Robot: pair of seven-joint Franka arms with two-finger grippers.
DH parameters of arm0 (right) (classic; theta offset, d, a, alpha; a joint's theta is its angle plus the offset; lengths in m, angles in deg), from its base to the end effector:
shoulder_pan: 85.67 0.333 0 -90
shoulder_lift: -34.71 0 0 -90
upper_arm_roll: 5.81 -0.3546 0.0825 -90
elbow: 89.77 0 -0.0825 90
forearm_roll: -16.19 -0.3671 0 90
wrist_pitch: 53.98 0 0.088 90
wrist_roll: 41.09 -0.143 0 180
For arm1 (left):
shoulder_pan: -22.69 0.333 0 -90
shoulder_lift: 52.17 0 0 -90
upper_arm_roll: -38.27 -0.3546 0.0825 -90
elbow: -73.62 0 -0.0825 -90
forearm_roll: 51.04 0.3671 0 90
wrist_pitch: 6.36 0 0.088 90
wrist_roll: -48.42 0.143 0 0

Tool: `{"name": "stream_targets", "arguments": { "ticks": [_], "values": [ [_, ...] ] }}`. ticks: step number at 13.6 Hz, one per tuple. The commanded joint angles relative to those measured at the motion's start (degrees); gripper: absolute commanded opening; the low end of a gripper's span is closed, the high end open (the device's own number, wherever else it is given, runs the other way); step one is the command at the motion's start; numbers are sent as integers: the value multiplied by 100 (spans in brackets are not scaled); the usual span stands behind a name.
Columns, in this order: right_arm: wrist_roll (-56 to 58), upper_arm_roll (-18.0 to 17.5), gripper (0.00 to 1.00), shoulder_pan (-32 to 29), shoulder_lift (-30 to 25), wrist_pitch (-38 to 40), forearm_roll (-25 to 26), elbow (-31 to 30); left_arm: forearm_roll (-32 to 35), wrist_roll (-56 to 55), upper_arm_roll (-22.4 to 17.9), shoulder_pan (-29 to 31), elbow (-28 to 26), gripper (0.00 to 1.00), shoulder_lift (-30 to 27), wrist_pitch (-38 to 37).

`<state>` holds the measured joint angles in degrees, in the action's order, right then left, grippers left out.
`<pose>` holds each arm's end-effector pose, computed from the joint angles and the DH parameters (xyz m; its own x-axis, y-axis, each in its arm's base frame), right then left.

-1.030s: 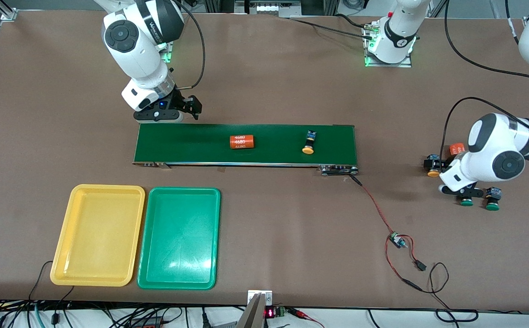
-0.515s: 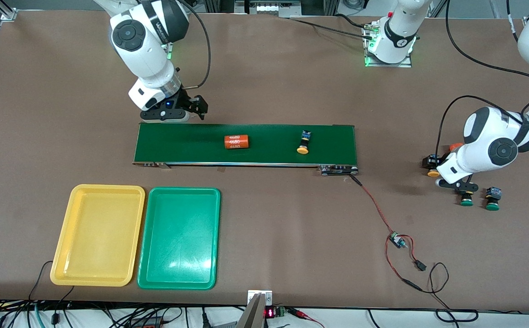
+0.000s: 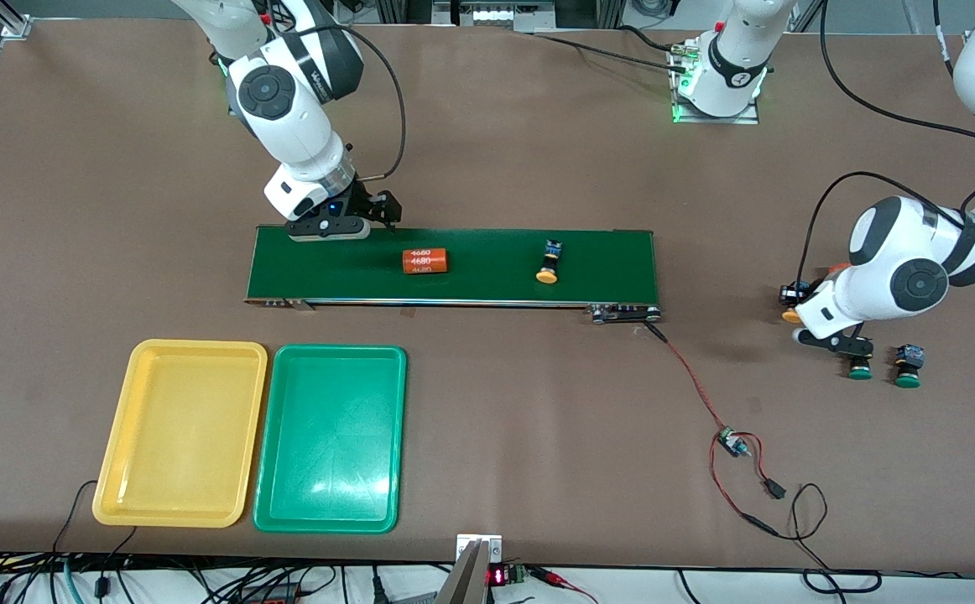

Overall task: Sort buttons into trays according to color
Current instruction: 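Grasp another yellow button with the left gripper and carry it to the belt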

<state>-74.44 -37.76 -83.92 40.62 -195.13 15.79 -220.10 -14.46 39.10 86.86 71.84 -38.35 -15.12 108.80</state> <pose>0.4434 0.2938 0.3425 0.9987 -0.0070 0.0514 -0.0015 -0.9945 -0.1049 0.5699 0.0765 0.2243 0.9437 -0.1657 -0.2864 -0.1835 -0.9824 -0.0362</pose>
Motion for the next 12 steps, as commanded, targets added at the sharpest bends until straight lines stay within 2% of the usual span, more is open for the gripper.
{"name": "stream_targets", "arguments": {
  "ticks": [1,3,6,8,10,12],
  "values": [
    [-251,13,100,53,120,-80,277,16,-535,-507,710,-55,385,19,-129,-966],
    [-356,13,100,35,138,-71,286,16,-827,-798,1028,-300,404,20,-76,-1031],
    [-383,31,100,9,147,-27,286,16,-1607,-1324,1029,-1282,535,22,-67,-952],
    [-383,31,100,9,156,-9,286,16,-1689,-1720,985,-1872,702,22,55,-803],
    [-383,31,100,17,235,-9,313,16,-1663,-2020,915,-2172,703,22,275,-409],
    [-392,40,100,18,244,-9,383,16,-1654,-2187,757,-2549,685,27,372,-249]
  ]
}}
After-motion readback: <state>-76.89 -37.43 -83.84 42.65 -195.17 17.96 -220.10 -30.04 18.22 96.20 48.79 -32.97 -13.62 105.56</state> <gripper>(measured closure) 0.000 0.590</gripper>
